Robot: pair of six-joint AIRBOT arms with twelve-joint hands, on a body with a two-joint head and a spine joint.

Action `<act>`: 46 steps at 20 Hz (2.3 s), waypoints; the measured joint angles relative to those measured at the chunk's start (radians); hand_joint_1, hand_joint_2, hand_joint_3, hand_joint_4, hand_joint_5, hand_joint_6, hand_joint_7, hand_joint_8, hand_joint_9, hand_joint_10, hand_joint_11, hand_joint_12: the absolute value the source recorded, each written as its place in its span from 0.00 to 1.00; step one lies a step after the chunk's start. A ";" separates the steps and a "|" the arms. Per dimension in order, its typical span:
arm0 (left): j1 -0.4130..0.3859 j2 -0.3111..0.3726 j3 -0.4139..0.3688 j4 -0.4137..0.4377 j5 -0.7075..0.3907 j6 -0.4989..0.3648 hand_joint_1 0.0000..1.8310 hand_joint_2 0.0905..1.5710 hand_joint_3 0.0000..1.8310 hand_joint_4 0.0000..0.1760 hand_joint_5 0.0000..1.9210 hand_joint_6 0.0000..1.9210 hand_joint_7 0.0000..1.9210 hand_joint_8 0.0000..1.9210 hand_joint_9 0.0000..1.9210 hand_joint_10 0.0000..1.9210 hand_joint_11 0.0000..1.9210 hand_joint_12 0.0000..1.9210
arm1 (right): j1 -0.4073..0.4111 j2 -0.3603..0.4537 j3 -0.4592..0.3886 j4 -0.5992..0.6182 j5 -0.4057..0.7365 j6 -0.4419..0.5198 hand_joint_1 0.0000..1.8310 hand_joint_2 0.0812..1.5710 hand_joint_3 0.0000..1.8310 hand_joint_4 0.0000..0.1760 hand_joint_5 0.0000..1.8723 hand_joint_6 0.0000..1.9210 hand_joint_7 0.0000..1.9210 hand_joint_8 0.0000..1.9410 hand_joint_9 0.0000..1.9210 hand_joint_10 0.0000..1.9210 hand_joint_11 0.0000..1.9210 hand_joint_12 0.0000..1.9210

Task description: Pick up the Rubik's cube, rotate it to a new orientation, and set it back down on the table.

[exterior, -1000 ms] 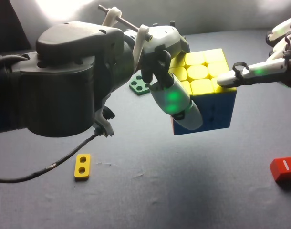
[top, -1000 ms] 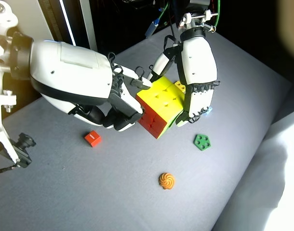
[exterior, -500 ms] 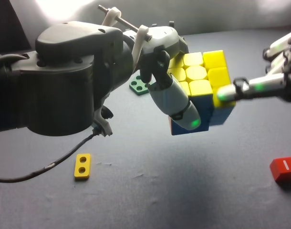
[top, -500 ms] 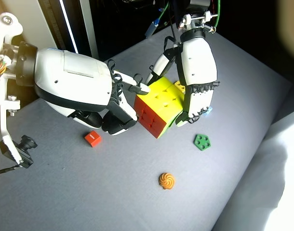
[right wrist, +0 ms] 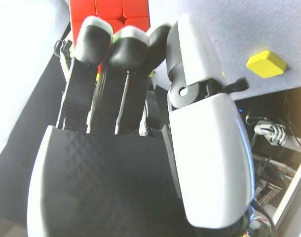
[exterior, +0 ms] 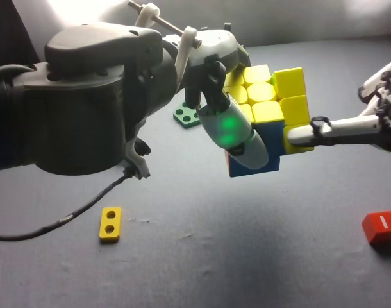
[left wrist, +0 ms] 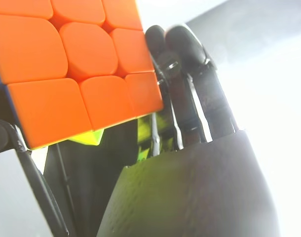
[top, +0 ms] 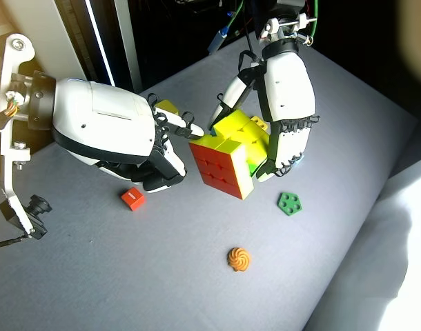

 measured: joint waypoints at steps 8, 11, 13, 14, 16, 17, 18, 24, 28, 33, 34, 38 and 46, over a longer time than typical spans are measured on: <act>-0.002 0.000 0.002 -0.001 -0.004 0.017 0.74 0.73 0.00 0.00 0.48 0.48 0.44 0.69 0.37 0.78 0.26 0.87 | -0.018 -0.043 0.025 0.033 -0.019 -0.004 0.74 0.72 0.00 0.46 0.08 0.00 0.45 0.65 0.51 0.95 0.34 0.96; -0.002 0.000 0.002 -0.001 -0.005 0.018 0.74 0.74 0.00 0.00 0.46 0.48 0.44 0.71 0.35 0.79 0.25 0.89 | -0.025 -0.052 0.037 0.037 -0.021 -0.004 0.75 0.70 0.00 0.52 0.07 0.00 0.48 0.60 0.52 0.89 0.34 0.94; -0.002 0.000 0.004 -0.001 -0.003 0.015 0.74 0.73 0.00 0.00 0.48 0.47 0.44 0.69 0.37 0.76 0.26 0.86 | -0.025 -0.052 0.045 0.041 -0.016 -0.003 0.74 0.71 0.00 0.52 0.07 0.00 0.46 0.62 0.52 0.93 0.37 0.97; -0.003 0.000 0.004 -0.001 -0.004 0.014 0.73 0.75 0.00 0.00 0.46 0.52 0.42 0.74 0.34 0.80 0.23 0.87 | -0.026 -0.052 0.048 0.042 -0.016 -0.003 0.74 0.71 0.00 0.49 0.09 0.00 0.46 0.63 0.51 0.95 0.37 0.97; -0.003 0.000 0.004 -0.004 0.000 0.014 0.74 0.73 0.00 0.00 0.50 0.46 0.45 0.67 0.37 0.76 0.24 0.85 | -0.051 -0.053 0.052 0.052 -0.015 -0.003 0.74 0.71 0.00 0.51 0.07 0.00 0.46 0.63 0.50 0.92 0.35 0.96; -0.004 0.000 0.004 -0.005 0.001 0.015 0.74 0.72 0.00 0.00 0.49 0.47 0.46 0.67 0.37 0.75 0.25 0.83 | -0.060 -0.060 0.056 0.044 -0.016 -0.003 0.74 0.71 0.00 0.56 0.04 0.00 0.46 0.62 0.51 0.93 0.38 0.99; -0.005 0.000 0.004 -0.004 0.001 0.014 0.74 0.72 0.00 0.00 0.49 0.49 0.46 0.66 0.37 0.74 0.24 0.83 | -0.069 -0.071 0.069 0.043 -0.020 -0.004 0.72 0.69 0.00 0.61 0.03 0.00 0.26 0.64 0.49 0.94 0.39 0.97; -0.009 0.001 0.010 0.000 -0.004 0.019 0.69 0.72 0.00 0.00 0.50 0.45 0.45 0.72 0.36 0.74 0.25 0.87 | -0.074 -0.092 0.091 0.069 -0.029 -0.005 0.74 0.71 0.00 0.55 0.05 0.00 0.47 0.62 0.50 0.93 0.36 0.99; -0.009 0.001 0.010 0.001 -0.005 0.022 0.73 0.74 0.00 0.00 0.49 0.46 0.44 0.72 0.35 0.79 0.23 0.91 | -0.074 -0.098 0.091 0.074 -0.033 -0.009 0.74 0.73 0.00 0.53 0.07 0.00 0.43 0.66 0.50 0.91 0.35 0.98; -0.009 0.007 0.010 -0.001 -0.009 0.032 0.74 0.75 0.00 0.00 0.45 0.50 0.44 0.71 0.34 0.80 0.23 0.87 | -0.073 -0.119 0.091 0.083 -0.051 -0.011 0.75 0.70 0.00 0.50 0.08 0.00 0.48 0.60 0.50 0.92 0.37 1.00; -0.009 0.007 0.013 -0.003 -0.008 0.033 0.74 0.75 0.00 0.00 0.46 0.50 0.44 0.71 0.34 0.80 0.23 0.87 | -0.073 -0.120 0.091 0.083 -0.053 -0.011 0.74 0.70 0.00 0.49 0.07 0.00 0.48 0.61 0.50 0.92 0.35 0.99; -0.009 0.007 0.014 -0.007 -0.010 0.048 0.74 0.74 0.00 0.00 0.48 0.47 0.44 0.70 0.36 0.78 0.25 0.86 | -0.075 -0.131 0.092 0.083 -0.062 -0.011 0.74 0.70 0.00 0.52 0.07 0.00 0.48 0.60 0.50 0.94 0.34 0.97; -0.013 0.011 0.014 -0.016 -0.007 0.045 0.74 0.73 0.00 0.00 0.48 0.49 0.45 0.68 0.37 0.77 0.26 0.85 | -0.091 -0.154 0.095 0.076 -0.084 -0.020 0.75 0.70 0.00 0.54 0.06 0.00 0.48 0.60 0.49 0.91 0.34 0.98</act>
